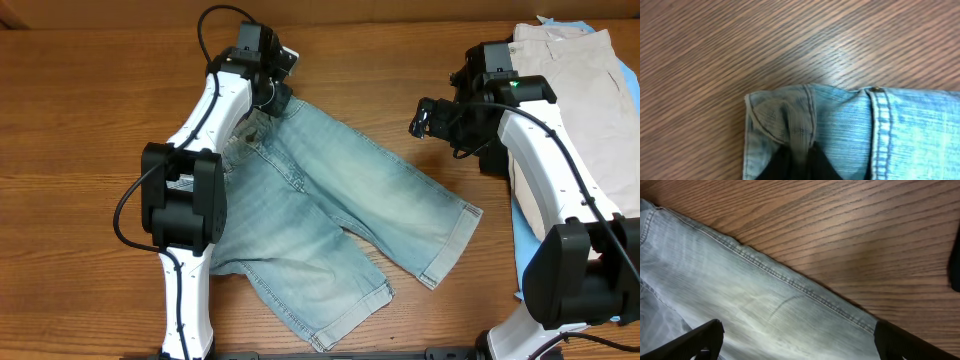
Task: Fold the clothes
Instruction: 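Pull the waistband upward with the left gripper to straighten the shorts, then grasp the right leg hem with the right gripper and pull it right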
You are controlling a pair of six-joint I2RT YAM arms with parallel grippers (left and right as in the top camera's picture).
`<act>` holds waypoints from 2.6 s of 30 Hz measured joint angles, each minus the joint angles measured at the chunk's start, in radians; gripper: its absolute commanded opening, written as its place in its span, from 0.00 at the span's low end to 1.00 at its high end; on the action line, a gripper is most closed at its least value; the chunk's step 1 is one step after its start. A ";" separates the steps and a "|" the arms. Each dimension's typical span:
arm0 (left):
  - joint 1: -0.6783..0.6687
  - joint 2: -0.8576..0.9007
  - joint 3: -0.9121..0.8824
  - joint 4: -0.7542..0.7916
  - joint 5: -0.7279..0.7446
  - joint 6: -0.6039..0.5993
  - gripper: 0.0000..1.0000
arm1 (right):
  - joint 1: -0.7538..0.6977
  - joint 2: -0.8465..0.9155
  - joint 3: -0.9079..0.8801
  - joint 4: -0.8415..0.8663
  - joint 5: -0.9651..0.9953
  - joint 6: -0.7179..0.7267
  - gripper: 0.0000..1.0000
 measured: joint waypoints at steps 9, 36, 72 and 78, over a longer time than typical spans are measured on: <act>0.070 0.016 0.118 -0.119 -0.236 -0.233 0.13 | 0.000 0.000 0.000 0.016 0.000 0.000 1.00; 0.225 0.003 0.809 -0.969 -0.217 -0.393 1.00 | 0.169 -0.004 -0.018 -0.113 -0.035 0.009 0.86; 0.306 -0.135 0.738 -0.943 -0.178 -0.359 1.00 | 0.452 -0.030 -0.481 0.092 -0.020 0.029 0.20; 0.306 -0.135 0.738 -0.955 -0.181 -0.359 1.00 | 0.408 -0.030 -0.483 0.072 -0.017 0.029 0.19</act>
